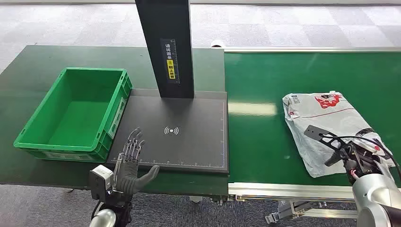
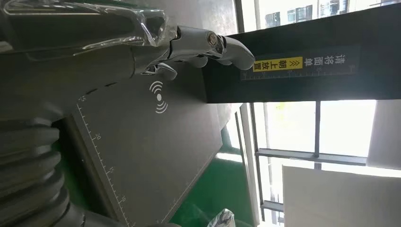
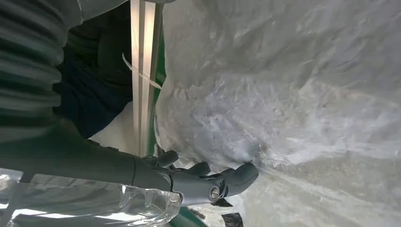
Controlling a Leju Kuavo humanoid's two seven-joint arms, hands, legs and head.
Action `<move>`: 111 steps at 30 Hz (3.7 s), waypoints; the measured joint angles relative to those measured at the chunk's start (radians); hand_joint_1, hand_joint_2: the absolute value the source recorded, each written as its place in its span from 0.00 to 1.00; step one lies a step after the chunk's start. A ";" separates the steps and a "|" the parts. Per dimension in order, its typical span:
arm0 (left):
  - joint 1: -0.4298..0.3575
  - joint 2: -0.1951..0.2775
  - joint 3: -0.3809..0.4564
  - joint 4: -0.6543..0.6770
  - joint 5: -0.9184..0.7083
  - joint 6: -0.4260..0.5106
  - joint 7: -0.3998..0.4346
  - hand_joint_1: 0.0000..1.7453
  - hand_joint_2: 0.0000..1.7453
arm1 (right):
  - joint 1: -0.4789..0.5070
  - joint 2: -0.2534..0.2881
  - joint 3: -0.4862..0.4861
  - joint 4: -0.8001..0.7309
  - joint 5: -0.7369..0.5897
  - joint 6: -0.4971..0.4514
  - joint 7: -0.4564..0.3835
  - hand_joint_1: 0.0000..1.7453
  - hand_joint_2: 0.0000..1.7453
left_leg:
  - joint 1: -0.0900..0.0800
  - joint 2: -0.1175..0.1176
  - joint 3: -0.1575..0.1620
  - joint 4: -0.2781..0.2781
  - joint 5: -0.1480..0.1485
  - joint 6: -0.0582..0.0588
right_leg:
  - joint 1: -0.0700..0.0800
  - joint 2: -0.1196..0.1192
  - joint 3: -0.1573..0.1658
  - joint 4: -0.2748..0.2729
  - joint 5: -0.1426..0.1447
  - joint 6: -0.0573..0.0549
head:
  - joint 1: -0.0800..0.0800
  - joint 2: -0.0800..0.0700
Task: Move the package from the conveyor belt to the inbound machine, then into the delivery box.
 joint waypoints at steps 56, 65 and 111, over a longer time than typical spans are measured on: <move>0.119 -0.002 0.060 -0.161 -0.010 0.262 -0.144 0.00 1.00 | 0.045 0.146 0.091 -0.391 -0.455 -0.724 -0.889 1.00 1.00 | 0.001 0.000 0.001 0.000 0.000 0.000 | 0.001 0.000 0.001 0.000 0.000 0.000 | 0.000 0.000; 0.083 -0.018 0.068 -0.176 0.059 0.346 -0.180 0.00 1.00 | 0.312 0.147 0.284 -0.832 -0.298 -0.902 -0.899 1.00 1.00 | 0.001 0.001 0.000 -0.001 0.000 -0.001 | 0.001 0.000 0.001 0.000 -0.001 0.000 | 0.000 0.000; -0.012 -0.034 0.044 -0.105 0.113 0.318 -0.154 0.00 1.00 | 0.367 0.361 0.598 -0.644 -0.826 -0.671 -0.907 0.00 1.00 | 0.001 0.001 0.000 -0.001 0.000 -0.001 | 0.002 0.000 0.000 0.000 -0.001 -0.001 | 0.000 0.000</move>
